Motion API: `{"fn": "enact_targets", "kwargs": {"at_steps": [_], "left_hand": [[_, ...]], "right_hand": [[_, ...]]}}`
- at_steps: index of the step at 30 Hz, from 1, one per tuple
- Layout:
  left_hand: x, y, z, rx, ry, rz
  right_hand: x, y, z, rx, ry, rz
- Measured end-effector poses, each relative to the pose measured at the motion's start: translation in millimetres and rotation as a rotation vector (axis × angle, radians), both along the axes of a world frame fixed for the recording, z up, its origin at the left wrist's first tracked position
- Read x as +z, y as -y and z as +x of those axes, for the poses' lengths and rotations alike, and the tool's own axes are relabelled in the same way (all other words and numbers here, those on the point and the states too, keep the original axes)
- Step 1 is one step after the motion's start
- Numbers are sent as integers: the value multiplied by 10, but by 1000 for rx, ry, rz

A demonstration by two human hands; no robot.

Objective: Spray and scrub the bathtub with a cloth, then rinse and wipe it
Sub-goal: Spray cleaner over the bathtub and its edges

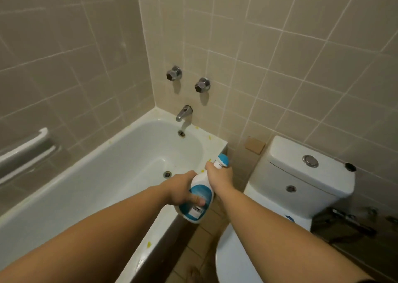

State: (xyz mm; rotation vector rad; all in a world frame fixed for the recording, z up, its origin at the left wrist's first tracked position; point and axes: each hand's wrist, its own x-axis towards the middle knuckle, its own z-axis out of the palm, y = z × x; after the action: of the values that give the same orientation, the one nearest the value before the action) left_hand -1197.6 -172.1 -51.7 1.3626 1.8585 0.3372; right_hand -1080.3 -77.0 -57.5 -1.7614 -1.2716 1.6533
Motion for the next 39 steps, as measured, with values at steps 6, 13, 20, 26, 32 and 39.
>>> {"fn": "enact_targets", "kwargs": {"at_steps": [6, 13, 20, 26, 32, 39], "left_hand": [[-190, -569, -428, -14, 41, -53], [-318, -1091, -932, 24, 23, -77], [-283, -1283, -1416, 160, -28, -114], [-238, -1252, -1905, 305, -81, -118], [-203, -1190, -2239, 412, -72, -54], [-227, -878, -2336, 504, -41, -54]], "right_hand": [[-190, -549, -463, -19, 34, -29], [-299, -1138, -1016, 83, 109, -22], [-225, -1452, -1692, 238, 36, 5], [-82, -1470, -2337, 350, -3, 87], [24, -1483, -2770, 421, -20, 126], [-6, -1220, -3054, 537, 18, 124]]}}
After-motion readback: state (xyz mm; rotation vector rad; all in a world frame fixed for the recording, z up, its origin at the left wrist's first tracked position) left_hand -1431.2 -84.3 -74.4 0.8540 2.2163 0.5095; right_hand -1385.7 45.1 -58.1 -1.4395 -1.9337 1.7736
